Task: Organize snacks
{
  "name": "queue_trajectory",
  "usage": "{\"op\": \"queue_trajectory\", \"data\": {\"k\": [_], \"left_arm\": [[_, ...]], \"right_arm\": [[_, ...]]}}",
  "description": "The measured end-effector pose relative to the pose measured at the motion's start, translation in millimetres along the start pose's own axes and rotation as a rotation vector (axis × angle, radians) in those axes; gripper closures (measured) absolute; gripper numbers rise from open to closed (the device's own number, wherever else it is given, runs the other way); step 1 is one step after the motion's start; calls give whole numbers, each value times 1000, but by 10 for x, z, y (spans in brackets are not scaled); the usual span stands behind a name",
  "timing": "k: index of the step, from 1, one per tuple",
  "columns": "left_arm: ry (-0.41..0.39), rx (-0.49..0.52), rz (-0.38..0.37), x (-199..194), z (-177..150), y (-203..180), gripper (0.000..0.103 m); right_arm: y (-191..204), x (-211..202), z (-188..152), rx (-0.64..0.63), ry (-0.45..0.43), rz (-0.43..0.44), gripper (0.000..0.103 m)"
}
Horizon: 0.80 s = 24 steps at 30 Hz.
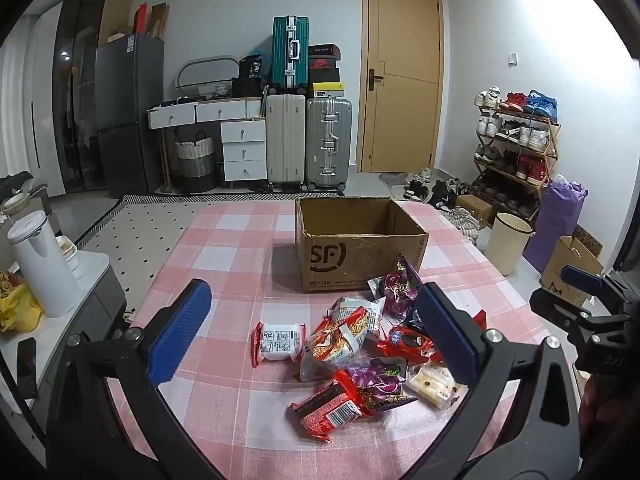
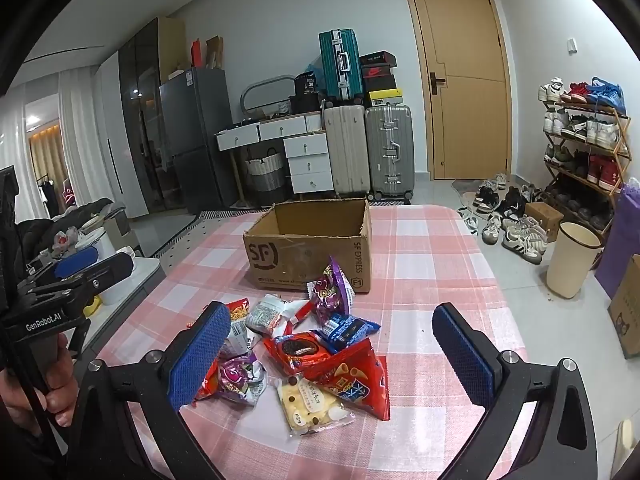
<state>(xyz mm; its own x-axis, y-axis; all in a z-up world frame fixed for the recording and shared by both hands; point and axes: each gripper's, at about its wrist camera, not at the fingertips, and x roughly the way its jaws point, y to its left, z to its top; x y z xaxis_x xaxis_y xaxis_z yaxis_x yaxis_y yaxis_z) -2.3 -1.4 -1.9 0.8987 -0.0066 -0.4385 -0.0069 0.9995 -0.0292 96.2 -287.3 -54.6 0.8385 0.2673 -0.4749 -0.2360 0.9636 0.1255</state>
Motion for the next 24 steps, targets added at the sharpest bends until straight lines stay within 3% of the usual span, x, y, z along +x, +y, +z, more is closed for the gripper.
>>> {"op": "queue_trajectory", "data": {"k": [24], "left_arm": [[6, -2, -1, 38, -66, 31, 1]], "right_arm": [[2, -9, 3, -1, -3, 0, 0]]}}
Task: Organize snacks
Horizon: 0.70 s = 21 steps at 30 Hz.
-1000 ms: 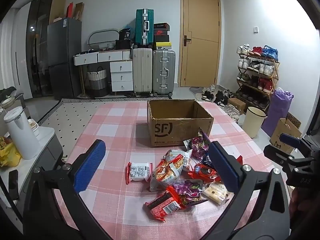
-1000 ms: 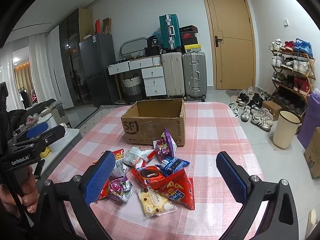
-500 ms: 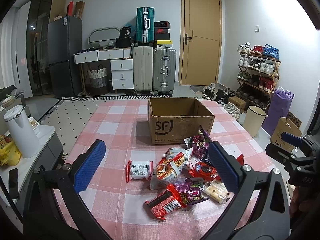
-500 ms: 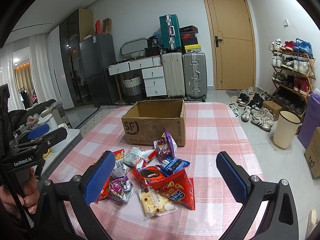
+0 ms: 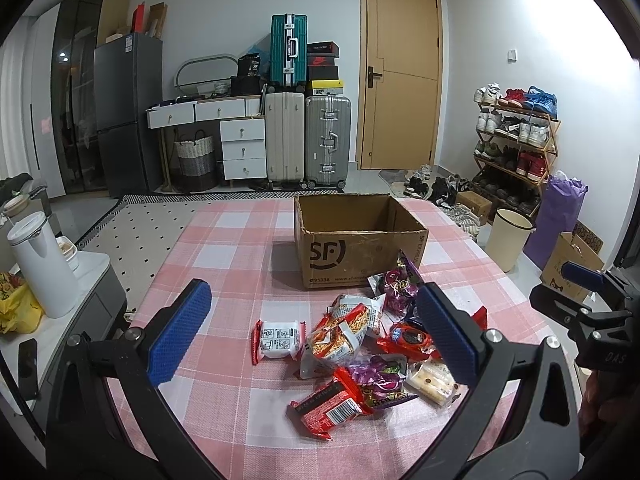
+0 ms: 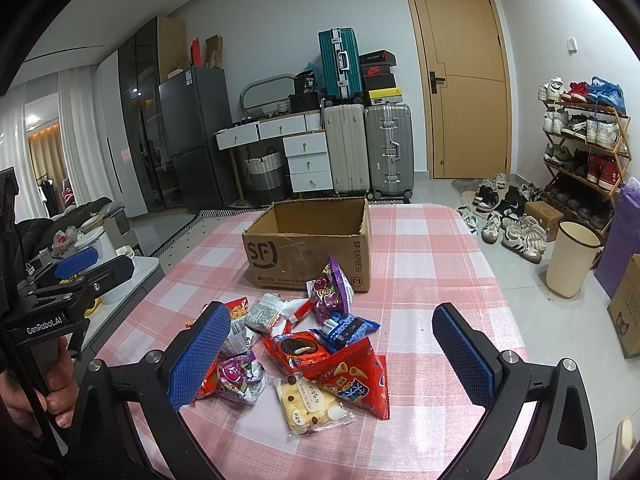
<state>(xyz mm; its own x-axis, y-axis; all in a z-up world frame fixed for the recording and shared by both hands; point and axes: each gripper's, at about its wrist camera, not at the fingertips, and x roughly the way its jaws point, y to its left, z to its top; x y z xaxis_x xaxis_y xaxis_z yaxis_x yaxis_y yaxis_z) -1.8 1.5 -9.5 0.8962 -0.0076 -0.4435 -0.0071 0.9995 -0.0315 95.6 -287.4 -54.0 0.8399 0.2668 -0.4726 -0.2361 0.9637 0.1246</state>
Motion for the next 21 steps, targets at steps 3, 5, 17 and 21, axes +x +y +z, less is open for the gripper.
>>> {"op": "queue_trajectory", "data": {"k": [3, 5, 17, 21], "left_arm": [[4, -2, 0, 1, 5, 0, 1], [7, -2, -1, -3, 2, -8, 1], [23, 4, -14, 10, -13, -40, 1], [23, 8, -17, -7, -6, -54, 1]], "right_arm": [[-1, 3, 0, 1, 1, 1, 0], [-1, 3, 1, 1, 1, 0, 0], [3, 5, 2, -2, 0, 1, 0], [-33, 22, 11, -10, -1, -5, 0]]}}
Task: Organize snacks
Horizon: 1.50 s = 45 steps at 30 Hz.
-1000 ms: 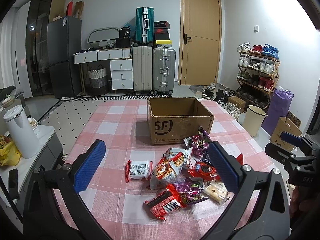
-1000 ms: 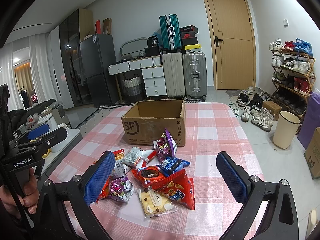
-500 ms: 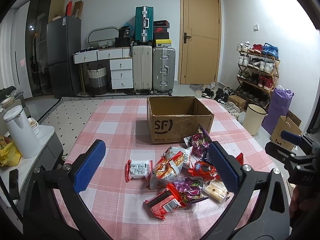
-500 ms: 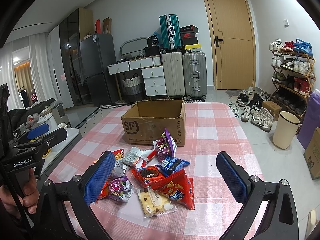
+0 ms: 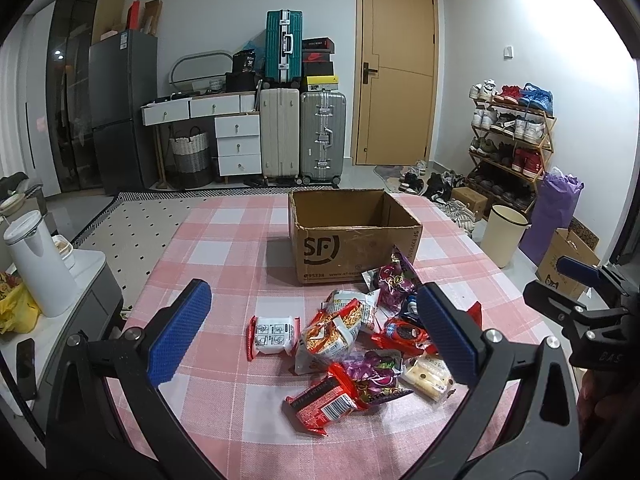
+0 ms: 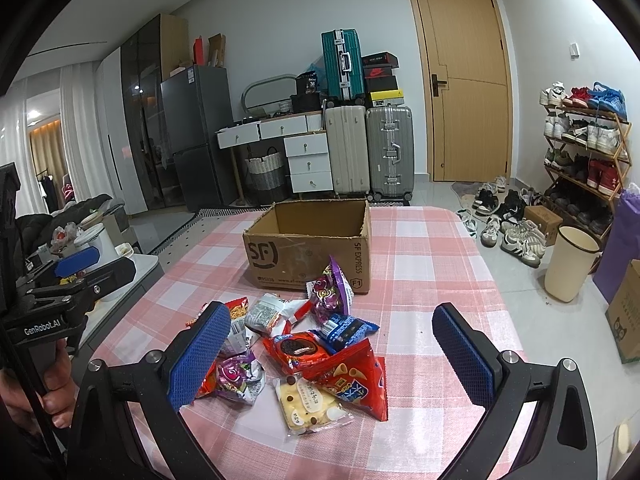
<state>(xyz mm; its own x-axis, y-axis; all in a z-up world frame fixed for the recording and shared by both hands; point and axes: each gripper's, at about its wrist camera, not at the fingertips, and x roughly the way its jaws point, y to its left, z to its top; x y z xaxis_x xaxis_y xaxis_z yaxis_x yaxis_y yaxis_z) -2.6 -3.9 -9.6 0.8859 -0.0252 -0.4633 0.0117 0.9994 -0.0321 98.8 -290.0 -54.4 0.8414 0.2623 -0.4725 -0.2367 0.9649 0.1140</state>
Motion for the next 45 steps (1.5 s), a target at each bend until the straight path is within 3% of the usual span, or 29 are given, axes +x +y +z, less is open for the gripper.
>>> {"op": "queue_trajectory", "data": {"k": [32, 45], "left_arm": [[17, -12, -10, 55, -55, 17, 1], [74, -27, -26, 401, -164, 127, 1]], "right_arm": [[29, -18, -34, 1, 18, 10, 0], [-174, 372, -257, 41, 100, 26, 0]]}}
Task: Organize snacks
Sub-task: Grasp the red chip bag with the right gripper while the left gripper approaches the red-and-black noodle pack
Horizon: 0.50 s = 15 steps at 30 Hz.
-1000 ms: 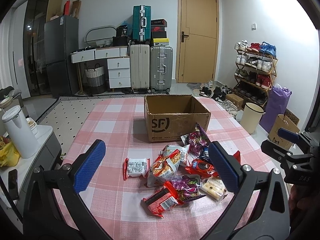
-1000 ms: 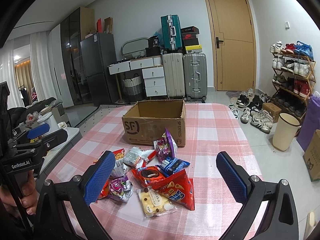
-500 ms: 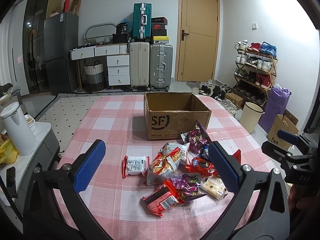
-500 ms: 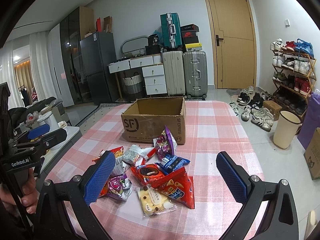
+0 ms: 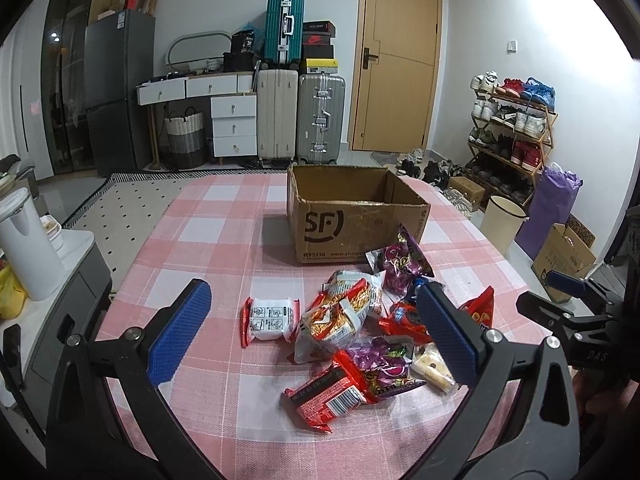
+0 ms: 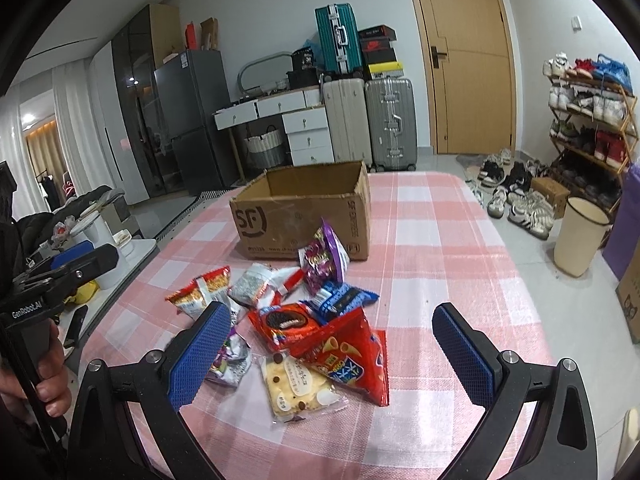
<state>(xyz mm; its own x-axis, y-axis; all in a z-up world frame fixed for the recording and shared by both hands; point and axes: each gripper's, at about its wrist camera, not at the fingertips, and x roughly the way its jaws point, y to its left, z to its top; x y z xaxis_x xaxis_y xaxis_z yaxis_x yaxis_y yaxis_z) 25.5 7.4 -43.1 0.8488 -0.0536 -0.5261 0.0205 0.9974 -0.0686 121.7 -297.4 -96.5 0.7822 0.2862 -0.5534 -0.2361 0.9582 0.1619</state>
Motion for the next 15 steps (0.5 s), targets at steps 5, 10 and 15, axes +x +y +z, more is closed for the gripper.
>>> {"op": "queue_trajectory", "data": {"k": [5, 10, 15], "left_arm": [[26, -10, -14, 179, -63, 36, 1], [45, -16, -24, 360, -135, 58, 1], [52, -24, -36, 477, -170, 78, 1]], "right_arm": [[-105, 216, -95, 19, 39, 22, 0], [-161, 426, -173, 29, 80, 42, 0], [-214, 617, -214, 39, 114, 60, 0]]}}
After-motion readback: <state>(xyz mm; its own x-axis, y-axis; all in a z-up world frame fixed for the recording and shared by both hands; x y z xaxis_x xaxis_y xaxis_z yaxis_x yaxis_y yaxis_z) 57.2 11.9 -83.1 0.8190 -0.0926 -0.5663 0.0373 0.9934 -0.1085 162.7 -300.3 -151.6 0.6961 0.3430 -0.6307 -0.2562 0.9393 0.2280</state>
